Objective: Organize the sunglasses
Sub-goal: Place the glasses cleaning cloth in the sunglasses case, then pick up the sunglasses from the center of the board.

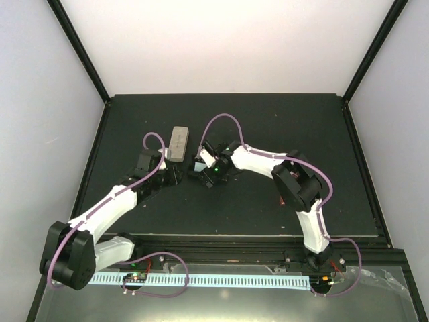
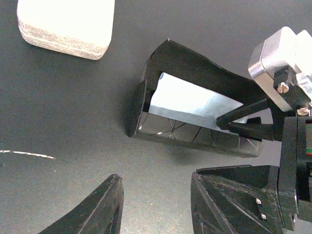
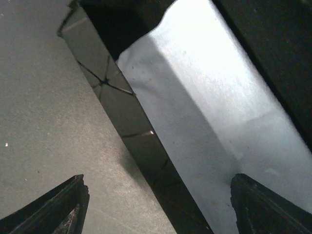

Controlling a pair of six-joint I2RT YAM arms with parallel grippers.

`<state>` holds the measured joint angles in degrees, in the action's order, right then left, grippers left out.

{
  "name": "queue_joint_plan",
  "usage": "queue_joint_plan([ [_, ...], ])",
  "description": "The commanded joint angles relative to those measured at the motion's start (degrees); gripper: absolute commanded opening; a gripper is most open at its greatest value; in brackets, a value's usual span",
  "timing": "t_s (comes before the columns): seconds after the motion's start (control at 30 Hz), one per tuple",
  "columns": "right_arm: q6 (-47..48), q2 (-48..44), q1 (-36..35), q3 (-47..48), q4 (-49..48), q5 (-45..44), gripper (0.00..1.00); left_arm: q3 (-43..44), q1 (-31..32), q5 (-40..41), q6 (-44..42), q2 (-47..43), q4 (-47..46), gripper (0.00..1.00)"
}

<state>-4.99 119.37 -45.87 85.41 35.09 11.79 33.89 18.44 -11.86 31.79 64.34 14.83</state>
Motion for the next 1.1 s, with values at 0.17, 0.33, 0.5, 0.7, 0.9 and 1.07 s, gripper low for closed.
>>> queue_joint_plan([
  [0.17,-1.9,-0.2,0.3,3.0,1.3,1.5,0.84,-0.5,-0.2,-2.5,0.3,2.1,-2.9,0.38],
  [0.33,-6.3,-8.5,0.3,-1.9,-3.8,-3.5,0.84,-1.2,-0.2,-2.1,0.4,6.1,-4.4,0.33],
  [0.5,-16.3,-20.6,0.5,-11.7,-10.5,-15.2,0.84,-2.0,0.3,-2.5,0.8,11.6,-7.2,0.29],
  [0.7,-31.9,-32.1,1.5,-22.4,-5.6,-39.1,0.8,-2.3,1.5,-2.4,1.3,15.5,-9.8,0.27],
  [0.9,-41.2,-45.7,7.9,-37.5,-0.8,-47.0,0.75,-4.2,2.2,-1.5,2.3,13.0,-11.3,0.3],
  [1.07,-43.9,-56.2,13.9,-47.6,-1.7,-45.1,0.64,-5.2,2.6,-0.5,2.7,10.0,-10.8,0.33],
])
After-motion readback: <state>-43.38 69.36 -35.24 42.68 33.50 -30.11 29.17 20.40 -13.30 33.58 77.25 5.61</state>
